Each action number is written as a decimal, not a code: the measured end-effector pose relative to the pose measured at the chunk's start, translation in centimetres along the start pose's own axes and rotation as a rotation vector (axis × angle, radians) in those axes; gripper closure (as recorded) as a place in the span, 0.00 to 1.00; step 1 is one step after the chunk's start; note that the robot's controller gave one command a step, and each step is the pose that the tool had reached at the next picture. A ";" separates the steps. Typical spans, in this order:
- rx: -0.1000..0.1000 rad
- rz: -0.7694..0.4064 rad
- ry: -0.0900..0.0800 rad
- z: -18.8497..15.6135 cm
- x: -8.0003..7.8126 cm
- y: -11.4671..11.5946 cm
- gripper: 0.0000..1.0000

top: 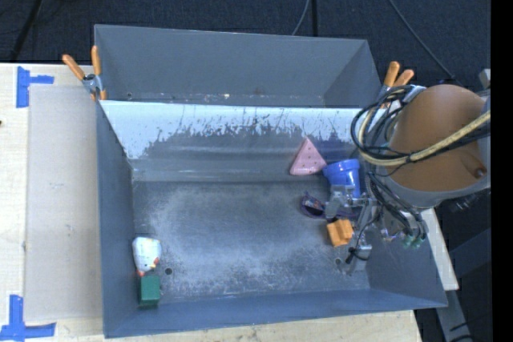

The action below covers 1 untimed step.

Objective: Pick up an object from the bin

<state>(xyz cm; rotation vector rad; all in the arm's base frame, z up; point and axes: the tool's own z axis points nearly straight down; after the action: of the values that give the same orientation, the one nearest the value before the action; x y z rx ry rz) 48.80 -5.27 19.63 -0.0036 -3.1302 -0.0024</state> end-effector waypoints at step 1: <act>0.001 -0.002 -0.009 -0.4 -0.2 0.0 0.00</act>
Offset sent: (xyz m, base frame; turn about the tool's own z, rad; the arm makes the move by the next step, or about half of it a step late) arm 0.0721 -0.0017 -0.0914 -0.0298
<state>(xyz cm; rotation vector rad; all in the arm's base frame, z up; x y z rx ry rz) 48.97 -5.27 20.05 -0.0011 -3.1390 -0.0006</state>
